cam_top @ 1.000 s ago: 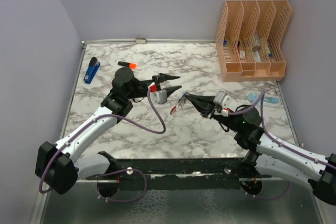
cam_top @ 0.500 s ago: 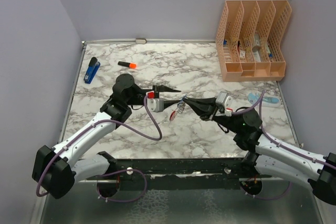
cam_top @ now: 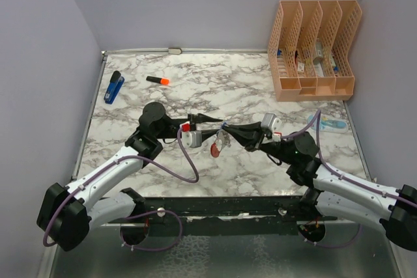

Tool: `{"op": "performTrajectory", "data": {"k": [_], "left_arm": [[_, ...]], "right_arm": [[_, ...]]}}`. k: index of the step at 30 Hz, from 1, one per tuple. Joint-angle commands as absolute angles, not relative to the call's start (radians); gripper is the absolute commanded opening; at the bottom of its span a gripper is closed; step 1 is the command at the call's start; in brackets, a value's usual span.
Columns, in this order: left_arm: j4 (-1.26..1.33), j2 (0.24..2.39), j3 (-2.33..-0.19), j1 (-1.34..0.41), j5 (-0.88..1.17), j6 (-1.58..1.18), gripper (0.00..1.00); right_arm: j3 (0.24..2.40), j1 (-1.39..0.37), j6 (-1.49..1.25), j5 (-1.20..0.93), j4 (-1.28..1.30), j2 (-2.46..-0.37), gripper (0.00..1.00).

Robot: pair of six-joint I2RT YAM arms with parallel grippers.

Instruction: Put the keys on the keyring

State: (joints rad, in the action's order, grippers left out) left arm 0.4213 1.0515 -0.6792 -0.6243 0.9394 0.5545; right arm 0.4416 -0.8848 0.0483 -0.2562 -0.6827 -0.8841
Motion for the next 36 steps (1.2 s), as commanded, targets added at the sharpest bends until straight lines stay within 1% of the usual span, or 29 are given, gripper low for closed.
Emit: {"op": "performTrajectory", "data": {"k": [1, 5, 13, 21, 24, 31, 34, 36], "left_arm": [[0.497, 1.021, -0.661, -0.642, 0.943, 0.539, 0.3], [0.517, 1.019, -0.651, -0.641, 0.934, 0.543, 0.23], [0.541, 1.019, -0.637, -0.641, 0.872, 0.583, 0.22], [0.491, 1.022, -0.635, -0.645, 0.849, 0.677, 0.06], [0.492, 1.022, -0.631, -0.65, 0.84, 0.689, 0.03], [0.493, 1.027, -0.627, -0.652, 0.823, 0.702, 0.01], [0.483, 1.031, -0.627, -0.652, 0.785, 0.705, 0.03], [0.489, 1.033, -0.627, -0.652, 0.737, 0.708, 0.04]], "right_arm": [[0.443, -0.893, 0.031, -0.263, -0.726, -0.897, 0.01], [0.44, -0.893, 0.023, -0.24, -0.734, -0.907, 0.01], [0.474, -0.893, -0.046, -0.16, -0.646, -0.902, 0.01], [0.454, -0.893, -0.142, -0.076, -0.653, -0.874, 0.01], [0.461, -0.893, -0.165, -0.068, -0.659, -0.883, 0.01], [0.479, -0.893, -0.176, -0.08, -0.635, -0.909, 0.01], [0.485, -0.892, -0.174, -0.096, -0.606, -0.913, 0.01], [0.505, -0.893, -0.169, -0.112, -0.544, -0.917, 0.01]]}}
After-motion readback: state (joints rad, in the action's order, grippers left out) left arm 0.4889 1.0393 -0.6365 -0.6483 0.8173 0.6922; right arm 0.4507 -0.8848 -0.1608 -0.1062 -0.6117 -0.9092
